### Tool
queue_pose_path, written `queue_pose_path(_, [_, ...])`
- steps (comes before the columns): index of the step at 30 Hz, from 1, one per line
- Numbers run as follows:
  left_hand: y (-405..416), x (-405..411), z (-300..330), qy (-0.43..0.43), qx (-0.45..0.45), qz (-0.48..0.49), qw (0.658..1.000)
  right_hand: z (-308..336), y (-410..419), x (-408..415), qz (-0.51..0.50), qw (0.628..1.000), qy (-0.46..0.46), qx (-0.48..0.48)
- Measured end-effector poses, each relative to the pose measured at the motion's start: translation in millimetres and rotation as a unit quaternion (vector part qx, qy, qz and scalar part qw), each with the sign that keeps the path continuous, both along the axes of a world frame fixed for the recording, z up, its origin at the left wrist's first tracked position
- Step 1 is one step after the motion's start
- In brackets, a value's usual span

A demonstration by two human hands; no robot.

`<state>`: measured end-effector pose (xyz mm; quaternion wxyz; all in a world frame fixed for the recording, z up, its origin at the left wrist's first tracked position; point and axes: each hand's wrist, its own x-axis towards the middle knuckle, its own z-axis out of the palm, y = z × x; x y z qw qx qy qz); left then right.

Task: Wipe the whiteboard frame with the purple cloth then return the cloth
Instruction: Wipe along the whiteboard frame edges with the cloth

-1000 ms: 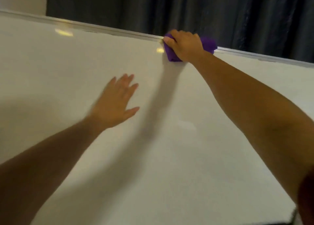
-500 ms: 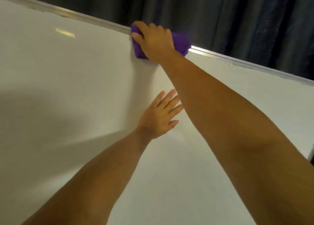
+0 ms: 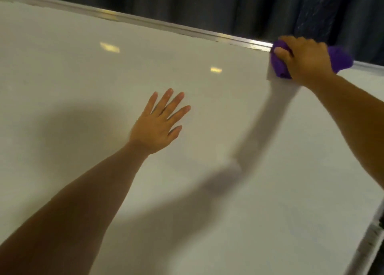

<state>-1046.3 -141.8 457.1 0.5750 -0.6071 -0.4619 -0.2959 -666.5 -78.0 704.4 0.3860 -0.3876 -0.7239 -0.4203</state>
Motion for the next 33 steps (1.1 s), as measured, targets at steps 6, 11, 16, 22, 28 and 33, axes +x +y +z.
queue_pose_path(6, [-14.0,4.9,-1.9,-0.006,-0.001,0.012,1.000,1.6,-0.9,39.8,-0.001,1.000,0.014,-0.018])
queue_pose_path(11, [-20.9,23.4,6.8,0.037,-0.022,0.043,0.998,5.5,-18.9,-22.4,0.015,1.000,-0.011,-0.023])
queue_pose_path(16, [-11.0,88.3,47.1,0.139,-0.062,-0.025,0.988,8.6,-52.9,-138.0,0.069,0.996,-0.057,-0.015])
queue_pose_path(22, [17.0,184.7,56.0,0.086,-0.086,-0.075,0.990,2.5,-55.4,-174.5,0.074,0.995,-0.070,0.024])
queue_pose_path(28, [54.8,201.3,44.1,0.088,-0.012,-0.070,0.994,-3.2,-23.8,-106.3,0.067,0.996,-0.040,0.050])
queue_pose_path(33, [69.7,207.0,38.1,0.072,0.011,-0.056,0.996,-5.9,18.3,9.3,0.058,0.997,-0.020,0.048])
